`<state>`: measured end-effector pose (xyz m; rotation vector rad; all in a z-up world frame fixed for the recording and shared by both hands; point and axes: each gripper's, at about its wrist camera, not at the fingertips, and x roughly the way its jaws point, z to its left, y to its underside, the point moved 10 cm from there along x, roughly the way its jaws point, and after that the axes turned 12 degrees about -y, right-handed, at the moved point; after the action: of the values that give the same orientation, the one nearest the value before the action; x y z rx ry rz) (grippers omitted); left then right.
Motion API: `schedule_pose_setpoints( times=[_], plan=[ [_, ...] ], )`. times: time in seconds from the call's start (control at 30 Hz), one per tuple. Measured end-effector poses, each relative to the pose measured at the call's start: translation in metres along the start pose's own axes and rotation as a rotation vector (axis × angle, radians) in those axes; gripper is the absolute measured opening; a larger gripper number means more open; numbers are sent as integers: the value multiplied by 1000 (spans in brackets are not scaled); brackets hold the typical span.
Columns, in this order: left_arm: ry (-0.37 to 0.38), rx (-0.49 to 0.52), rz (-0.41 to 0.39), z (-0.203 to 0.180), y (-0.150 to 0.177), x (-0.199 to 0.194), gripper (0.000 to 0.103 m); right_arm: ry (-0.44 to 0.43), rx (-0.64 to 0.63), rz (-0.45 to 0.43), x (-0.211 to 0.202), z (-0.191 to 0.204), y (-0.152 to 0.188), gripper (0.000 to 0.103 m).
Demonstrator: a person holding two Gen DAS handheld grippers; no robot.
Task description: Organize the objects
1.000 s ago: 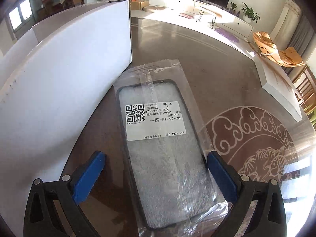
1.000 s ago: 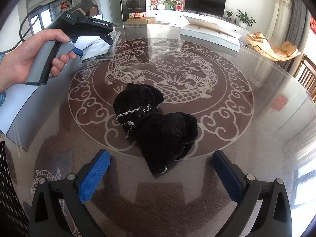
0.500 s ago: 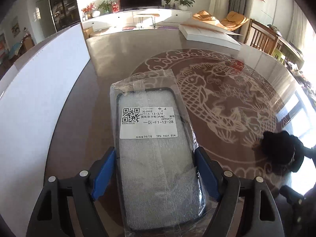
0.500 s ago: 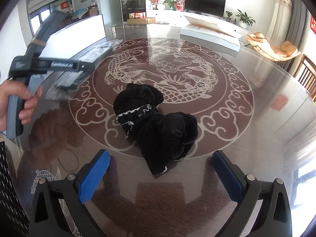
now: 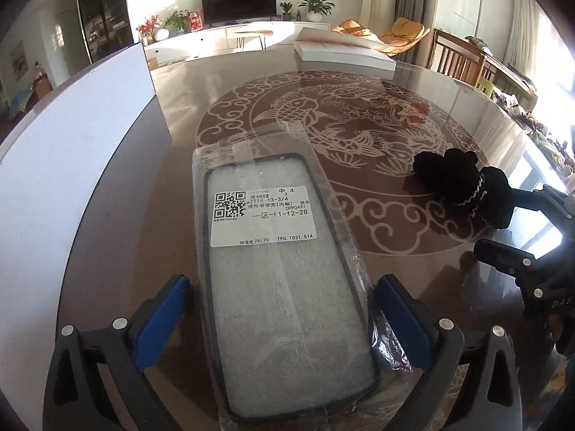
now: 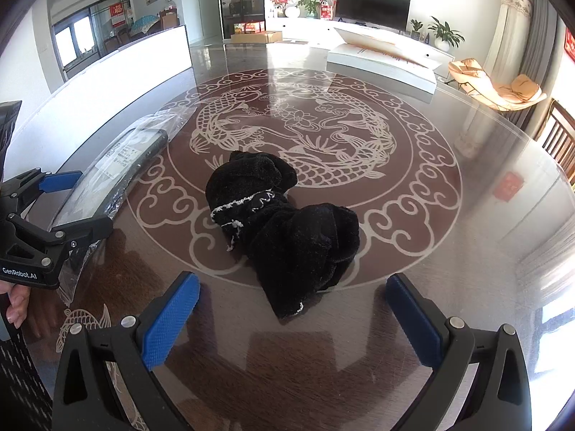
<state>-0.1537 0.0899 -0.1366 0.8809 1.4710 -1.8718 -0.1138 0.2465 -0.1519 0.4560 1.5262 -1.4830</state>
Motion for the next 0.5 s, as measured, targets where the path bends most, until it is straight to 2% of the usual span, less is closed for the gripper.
schedule_pose_setpoints(
  times=[0.5],
  plan=[
    [-1, -1, -2, 3, 5, -8, 103, 0, 0, 0, 0, 0, 0, 103]
  ],
)
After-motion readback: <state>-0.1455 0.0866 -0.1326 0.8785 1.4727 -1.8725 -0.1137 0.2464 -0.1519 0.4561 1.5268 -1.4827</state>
